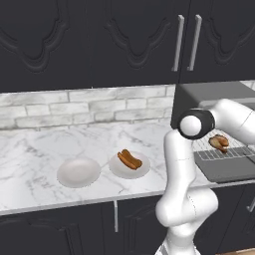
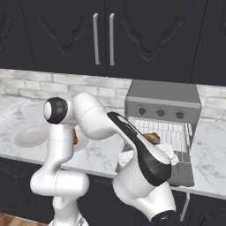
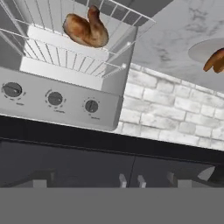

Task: Open the toaster oven door. Place the hotdog bun on the top rack in the toaster oven and place the chicken drumstick on the bottom rack.

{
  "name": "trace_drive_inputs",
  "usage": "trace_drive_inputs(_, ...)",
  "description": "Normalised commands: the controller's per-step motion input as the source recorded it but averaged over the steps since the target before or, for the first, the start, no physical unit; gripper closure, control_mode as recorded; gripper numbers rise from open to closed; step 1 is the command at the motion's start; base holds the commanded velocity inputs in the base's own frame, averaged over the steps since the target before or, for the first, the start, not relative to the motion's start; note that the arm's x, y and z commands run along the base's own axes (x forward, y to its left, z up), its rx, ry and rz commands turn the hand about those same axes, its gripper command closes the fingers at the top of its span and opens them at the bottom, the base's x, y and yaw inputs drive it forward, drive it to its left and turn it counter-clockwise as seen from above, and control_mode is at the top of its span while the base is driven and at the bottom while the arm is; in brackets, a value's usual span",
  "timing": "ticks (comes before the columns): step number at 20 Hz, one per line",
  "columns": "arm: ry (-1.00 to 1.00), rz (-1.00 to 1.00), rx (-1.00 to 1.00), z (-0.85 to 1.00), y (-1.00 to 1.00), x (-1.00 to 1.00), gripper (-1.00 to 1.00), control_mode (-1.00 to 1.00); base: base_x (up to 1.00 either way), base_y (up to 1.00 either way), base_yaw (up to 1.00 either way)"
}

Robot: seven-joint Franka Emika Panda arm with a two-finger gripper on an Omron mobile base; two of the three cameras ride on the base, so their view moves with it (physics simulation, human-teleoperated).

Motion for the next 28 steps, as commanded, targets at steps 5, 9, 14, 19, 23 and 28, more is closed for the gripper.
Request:
trace_drive_inputs(5,0.00,0.02,0.01,-0.24,0.23,0.44,-1.00,-1.00,0.00,0.00,0.00)
trace_drive_inputs(9,-0.01,0.00,0.05,-0.04,0.01,0.49,-1.00,-1.00,0.00,0.00,0.00)
trace_drive_inputs(14,0.05,0.00,0.09,0.00,-0.05,0.47,-1.00,-1.00,0.00,0.00,0.00)
trace_drive_inputs(19,0.19,0.00,0.15,-0.04,-0.13,0.46,-1.00,-1.00,0.00,0.00,0.00)
trace_drive_inputs(23,0.20,0.00,0.14,-0.13,-0.14,0.46,-1.00,-1.00,0.00,0.00,0.00)
trace_drive_inputs(28,0.12,-0.02,0.15,-0.33,-0.16,0.29,-1.00,-1.00,0.00,0.00,0.00)
